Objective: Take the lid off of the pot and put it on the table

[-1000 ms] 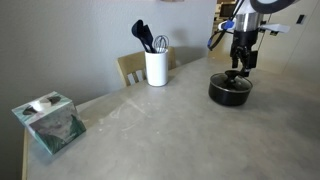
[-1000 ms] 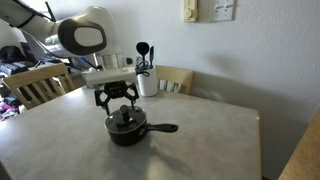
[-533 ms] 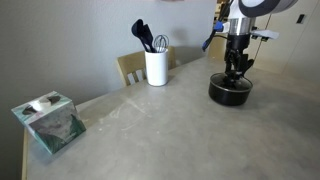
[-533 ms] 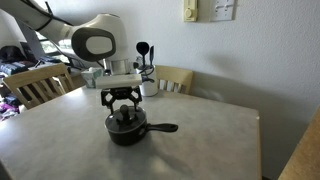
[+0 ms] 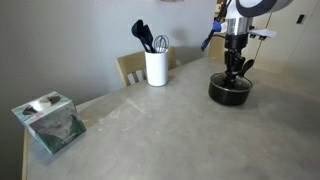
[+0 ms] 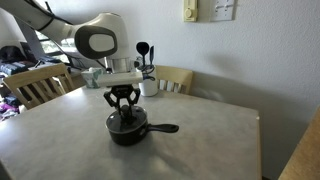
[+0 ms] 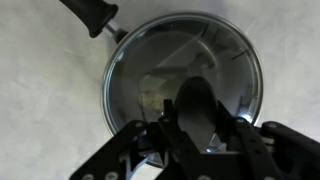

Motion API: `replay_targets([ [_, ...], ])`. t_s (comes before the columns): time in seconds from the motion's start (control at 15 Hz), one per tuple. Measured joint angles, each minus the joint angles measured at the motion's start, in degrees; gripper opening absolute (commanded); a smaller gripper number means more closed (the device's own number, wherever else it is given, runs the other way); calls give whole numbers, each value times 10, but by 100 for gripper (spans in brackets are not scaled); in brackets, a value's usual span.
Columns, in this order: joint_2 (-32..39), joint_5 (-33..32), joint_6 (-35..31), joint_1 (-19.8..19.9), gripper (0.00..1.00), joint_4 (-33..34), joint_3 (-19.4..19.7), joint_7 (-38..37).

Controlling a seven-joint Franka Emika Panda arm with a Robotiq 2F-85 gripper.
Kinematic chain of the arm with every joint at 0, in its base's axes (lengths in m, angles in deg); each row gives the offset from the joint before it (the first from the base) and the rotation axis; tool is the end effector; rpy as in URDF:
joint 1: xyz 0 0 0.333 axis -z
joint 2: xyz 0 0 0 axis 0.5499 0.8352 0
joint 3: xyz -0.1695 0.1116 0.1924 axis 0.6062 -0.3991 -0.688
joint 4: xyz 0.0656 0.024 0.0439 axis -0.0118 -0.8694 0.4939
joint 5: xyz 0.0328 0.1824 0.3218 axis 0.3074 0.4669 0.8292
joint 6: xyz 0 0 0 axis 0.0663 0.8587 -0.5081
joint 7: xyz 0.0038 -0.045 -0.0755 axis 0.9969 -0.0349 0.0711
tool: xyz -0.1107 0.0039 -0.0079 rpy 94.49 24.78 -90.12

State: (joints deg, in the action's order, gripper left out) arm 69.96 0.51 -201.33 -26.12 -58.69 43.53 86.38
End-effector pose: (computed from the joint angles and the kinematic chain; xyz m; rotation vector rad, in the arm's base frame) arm 0.5642 -0.0793 0.2274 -2.8749 -1.2192 0.1623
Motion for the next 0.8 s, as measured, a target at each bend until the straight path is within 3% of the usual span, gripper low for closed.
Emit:
replay_targets([
  [0.33,-13,-37,24,-8,15,0,0,-24],
  [0.8,-61,-36,67,-16,15,0,-24,-15],
])
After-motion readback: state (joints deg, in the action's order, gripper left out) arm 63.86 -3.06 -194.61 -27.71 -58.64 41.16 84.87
